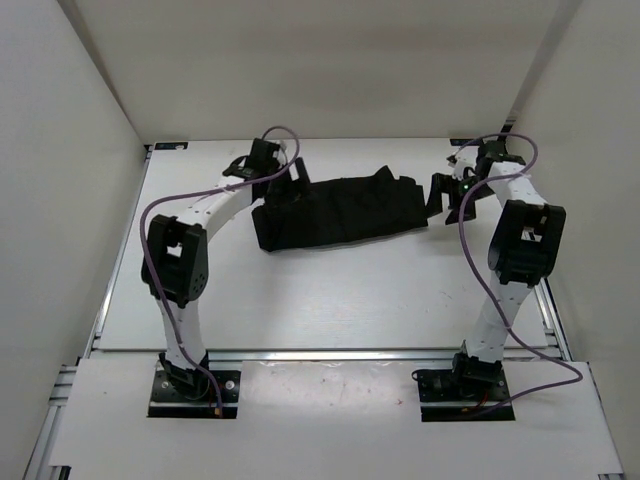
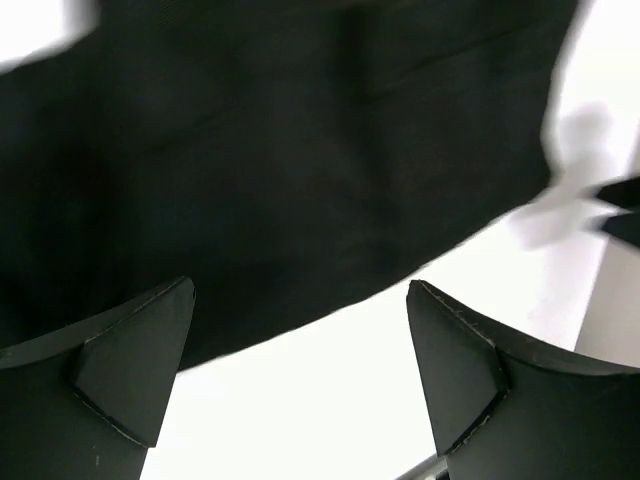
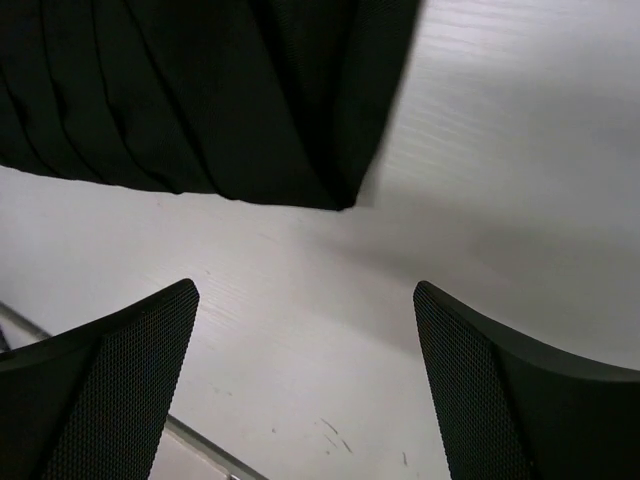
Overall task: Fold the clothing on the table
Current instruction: Fold the skirt
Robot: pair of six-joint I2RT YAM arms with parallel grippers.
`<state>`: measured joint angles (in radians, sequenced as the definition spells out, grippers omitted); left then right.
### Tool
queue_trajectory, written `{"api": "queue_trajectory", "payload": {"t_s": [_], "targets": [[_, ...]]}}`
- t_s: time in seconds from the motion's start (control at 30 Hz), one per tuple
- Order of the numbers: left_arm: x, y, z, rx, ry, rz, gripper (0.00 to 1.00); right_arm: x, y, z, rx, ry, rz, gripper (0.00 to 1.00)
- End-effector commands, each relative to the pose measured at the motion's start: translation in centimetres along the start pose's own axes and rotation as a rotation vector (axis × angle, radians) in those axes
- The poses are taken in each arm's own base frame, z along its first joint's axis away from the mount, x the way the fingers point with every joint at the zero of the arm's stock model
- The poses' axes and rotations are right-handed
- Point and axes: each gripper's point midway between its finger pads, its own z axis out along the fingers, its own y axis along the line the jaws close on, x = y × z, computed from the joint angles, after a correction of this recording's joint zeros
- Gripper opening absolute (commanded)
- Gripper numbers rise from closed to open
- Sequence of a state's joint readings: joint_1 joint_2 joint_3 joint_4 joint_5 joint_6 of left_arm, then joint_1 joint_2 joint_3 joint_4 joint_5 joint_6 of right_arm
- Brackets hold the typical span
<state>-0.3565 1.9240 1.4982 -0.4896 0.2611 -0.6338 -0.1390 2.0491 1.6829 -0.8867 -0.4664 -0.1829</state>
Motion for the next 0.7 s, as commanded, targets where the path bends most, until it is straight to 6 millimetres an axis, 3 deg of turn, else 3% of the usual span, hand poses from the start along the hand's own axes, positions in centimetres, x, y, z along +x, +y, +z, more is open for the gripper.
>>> {"api": "queue_trajectory", "payload": {"t_s": [0.0, 0.07, 0.2, 0.27, 0.4, 0.5, 0.67], "targets": [[-2.6, -6.8, -2.0, 0.070, -0.107, 0.137, 0.99, -2.1, 1.3, 0.9, -0.121, -0.055, 0.001, 0.93], [-3.4, -10.1, -2.1, 0.156, -0.151, 0.118, 0.99, -2.6, 1.7, 1.2, -0.156, -0.063, -0.002, 0.94], [-1.8, -11.7, 1.9, 0.215, -0.108, -0.022, 0.99, -4.0, 1.1, 2.4, -0.201, -0.065, 0.017, 0.94], [0.8, -11.8, 4.5, 0.214, -0.064, -0.051, 0.99, -4.4, 0.6, 2.6, -0.212, -0.075, 0.039, 0.95], [3.3, -11.6, 8.2, 0.223, -0.004, -0.122, 0.99, -4.3, -0.6, 3.6, -0.272, -0.064, 0.092, 0.95], [3.4, -11.2, 9.8, 0.194, 0.002, -0.131, 0.99, -3.8, -1.2, 4.4, -0.308, -0.045, 0.118, 0.95], [1.7, -11.7, 9.9, 0.171, -0.021, -0.112, 0.99, -3.8, -2.3, 5.5, -0.332, -0.041, 0.152, 0.95]]}}
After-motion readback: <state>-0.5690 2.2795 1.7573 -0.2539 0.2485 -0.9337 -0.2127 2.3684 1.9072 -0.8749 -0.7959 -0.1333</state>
